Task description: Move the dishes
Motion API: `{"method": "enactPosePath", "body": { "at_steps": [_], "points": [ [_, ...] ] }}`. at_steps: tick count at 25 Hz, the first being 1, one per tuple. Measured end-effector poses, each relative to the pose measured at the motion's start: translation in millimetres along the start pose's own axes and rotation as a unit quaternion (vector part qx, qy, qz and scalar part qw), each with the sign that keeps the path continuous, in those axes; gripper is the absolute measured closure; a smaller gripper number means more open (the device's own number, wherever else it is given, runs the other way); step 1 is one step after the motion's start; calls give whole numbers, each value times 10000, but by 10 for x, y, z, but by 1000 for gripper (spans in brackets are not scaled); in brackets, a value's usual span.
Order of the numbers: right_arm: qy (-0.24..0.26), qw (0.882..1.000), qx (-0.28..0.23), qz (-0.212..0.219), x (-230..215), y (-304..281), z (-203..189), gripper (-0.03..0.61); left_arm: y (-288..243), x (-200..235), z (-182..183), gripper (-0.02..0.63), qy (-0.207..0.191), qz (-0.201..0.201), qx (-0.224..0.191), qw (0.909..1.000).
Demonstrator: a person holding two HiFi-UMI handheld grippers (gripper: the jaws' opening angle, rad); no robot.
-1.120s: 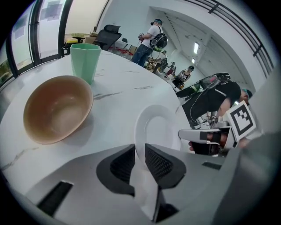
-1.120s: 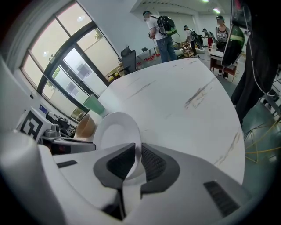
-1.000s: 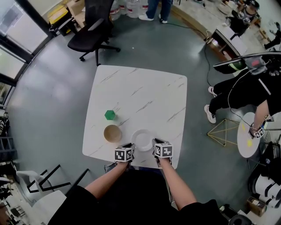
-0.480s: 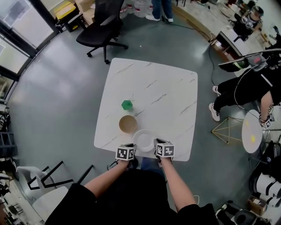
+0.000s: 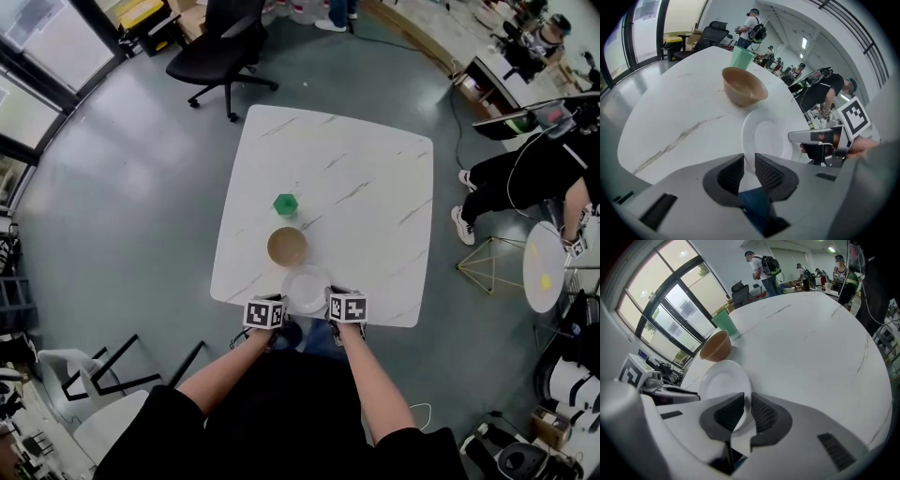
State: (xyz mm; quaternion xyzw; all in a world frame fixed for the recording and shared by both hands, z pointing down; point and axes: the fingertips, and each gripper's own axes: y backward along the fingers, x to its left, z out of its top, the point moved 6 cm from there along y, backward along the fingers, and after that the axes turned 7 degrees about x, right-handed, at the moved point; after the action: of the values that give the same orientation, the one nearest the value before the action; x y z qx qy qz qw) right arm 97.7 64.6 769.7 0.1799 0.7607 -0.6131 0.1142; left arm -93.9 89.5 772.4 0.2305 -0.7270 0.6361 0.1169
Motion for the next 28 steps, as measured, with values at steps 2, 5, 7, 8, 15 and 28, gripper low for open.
{"method": "enactPosePath", "body": {
  "at_steps": [2,5,7,8,15,28],
  "points": [
    [-41,10000,-2,7,2,-44,-36,518,-20,25,-16,531,-8,7,12,10000],
    [-143,9999,-71,45,-26,-80,-55,514,-66,45,7,531,-23,-29,-22,10000],
    [-213,9996,-137,87,-55,-83,-33,514,-78,42,49,531,-45,-26,-84,10000],
    [-229,9996,-151,115,-63,-85,-26,514,-79,40,60,531,-66,-12,-93,9999],
    [-157,9995,-268,-77,-105,51,28,483,6,81,76,528,170,-186,-373,9990],
    [70,9856,-1658,331,568,1156,-1,549,820,-443,-169,591,-23,-1002,-1665,9809]
  ]
}}
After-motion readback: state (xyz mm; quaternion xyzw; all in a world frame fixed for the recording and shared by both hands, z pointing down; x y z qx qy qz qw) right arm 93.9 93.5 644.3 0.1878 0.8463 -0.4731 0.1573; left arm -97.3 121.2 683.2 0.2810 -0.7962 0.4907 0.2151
